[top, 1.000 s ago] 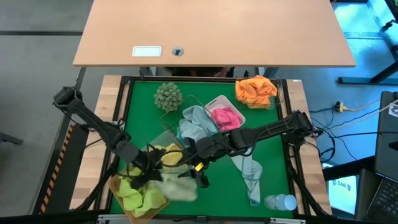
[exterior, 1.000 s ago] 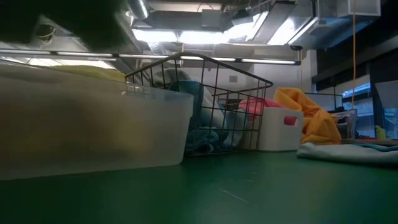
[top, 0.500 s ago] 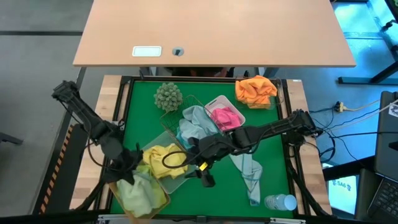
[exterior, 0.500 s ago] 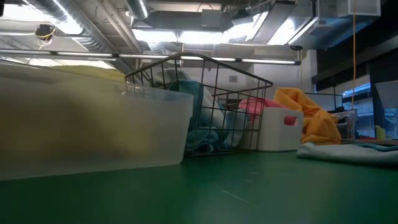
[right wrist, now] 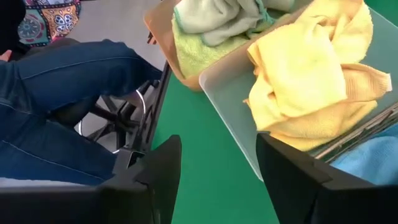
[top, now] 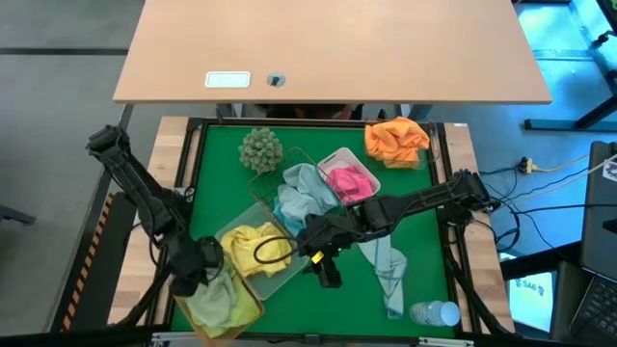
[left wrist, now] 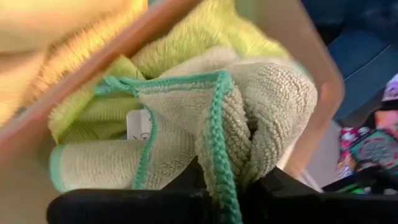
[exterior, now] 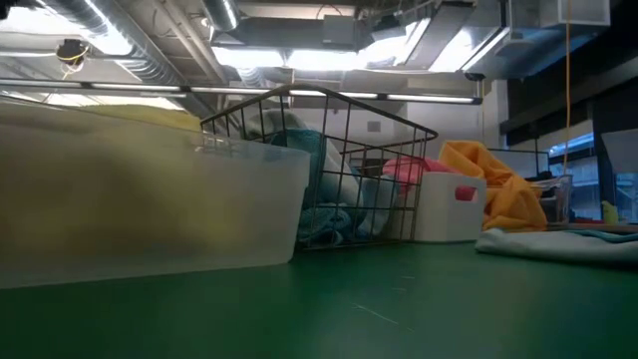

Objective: Sort microfiber towel by color & place in baskets
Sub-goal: Put the green towel into the orange bin

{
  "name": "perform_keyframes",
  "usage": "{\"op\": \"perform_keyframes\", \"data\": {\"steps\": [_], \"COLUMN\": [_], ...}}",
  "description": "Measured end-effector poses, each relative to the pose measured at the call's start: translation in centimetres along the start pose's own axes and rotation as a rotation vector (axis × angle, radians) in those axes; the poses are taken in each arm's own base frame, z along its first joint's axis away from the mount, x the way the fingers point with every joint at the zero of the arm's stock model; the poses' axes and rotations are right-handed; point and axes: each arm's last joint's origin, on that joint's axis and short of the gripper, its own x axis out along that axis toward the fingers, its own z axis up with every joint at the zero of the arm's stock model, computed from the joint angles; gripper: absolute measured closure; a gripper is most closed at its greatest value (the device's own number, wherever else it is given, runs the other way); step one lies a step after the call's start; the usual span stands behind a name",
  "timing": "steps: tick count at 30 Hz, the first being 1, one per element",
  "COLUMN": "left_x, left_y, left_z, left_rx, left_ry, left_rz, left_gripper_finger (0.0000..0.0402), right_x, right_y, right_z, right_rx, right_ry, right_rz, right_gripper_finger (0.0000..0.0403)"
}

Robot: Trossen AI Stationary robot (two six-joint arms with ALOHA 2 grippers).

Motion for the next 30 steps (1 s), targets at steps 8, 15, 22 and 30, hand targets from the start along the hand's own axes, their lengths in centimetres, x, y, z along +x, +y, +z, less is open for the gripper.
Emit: {"op": "perform_keyframes", "data": {"steps": [8,15,22,30], "left_x": [2.2,2.4,2.3,2.3], "left_y": [0.0,0.2,0.2,0.1], "left_z": [-0.4,-0.3,-0.2,-0.4], "left_rx": [-0.101,-0.196,-0.206,-0.268], "left_ry": [0.092,0.073,0.064,0.111], "left_rz": [0.064,0.097,0.096,0.069], "left_gripper_finger": [0.0341,0.0289,0.0279,0.0276], "right_x": [0.0,0.0,0.0,0.0], "right_y": [0.0,0.0,0.0,0.0], "right_z": [0.0,0.0,0.0,0.0], "right_rx": [0.002,0.003,0.003,0.003], "right_ry": [0.000,0.001,0.001,0.003], "right_rz": [0.000,-0.001,-0.001,-0.001], "right_gripper_finger": [0.0196,0.0196,0.0196,0.0196]}}
